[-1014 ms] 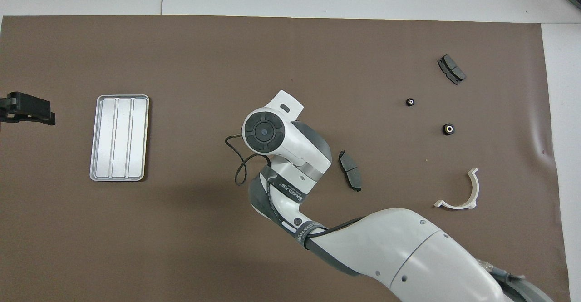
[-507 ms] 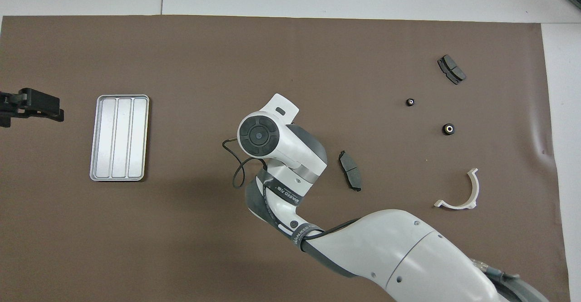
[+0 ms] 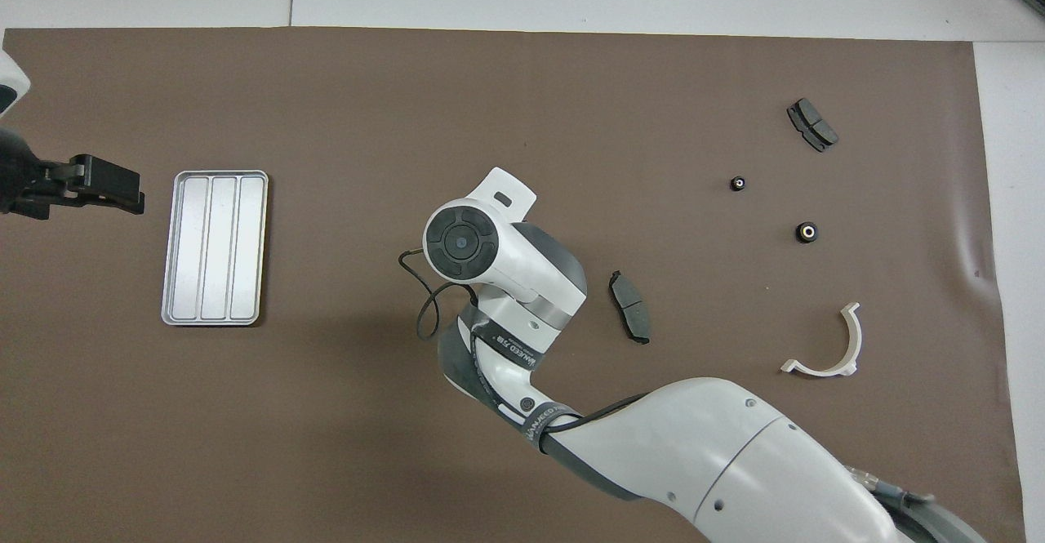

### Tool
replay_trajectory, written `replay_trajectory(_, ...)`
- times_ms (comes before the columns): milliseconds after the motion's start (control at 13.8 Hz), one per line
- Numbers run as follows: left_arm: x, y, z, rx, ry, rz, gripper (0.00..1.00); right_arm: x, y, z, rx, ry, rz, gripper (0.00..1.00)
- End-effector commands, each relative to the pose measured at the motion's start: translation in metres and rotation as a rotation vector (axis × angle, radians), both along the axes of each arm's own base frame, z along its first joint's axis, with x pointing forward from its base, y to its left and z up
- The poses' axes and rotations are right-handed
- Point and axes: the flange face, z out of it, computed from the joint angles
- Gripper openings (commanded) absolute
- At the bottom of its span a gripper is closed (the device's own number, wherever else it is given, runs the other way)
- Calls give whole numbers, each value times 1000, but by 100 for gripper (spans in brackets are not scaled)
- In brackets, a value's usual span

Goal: Place bearing gear from tray to pile
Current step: 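Carry the gear to the pile and lower it beside the others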

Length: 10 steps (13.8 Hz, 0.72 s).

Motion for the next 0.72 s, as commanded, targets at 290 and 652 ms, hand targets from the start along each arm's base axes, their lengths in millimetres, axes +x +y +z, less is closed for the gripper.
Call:
replay_trajectory(290,10,0,-8,-26,10,2,100,55,-113,53,-1,-46,-148,3)
replay_trajectory(652,17,-9,-10,-27,-23,-21,100,75,-201,77,3,-26,-187,3)
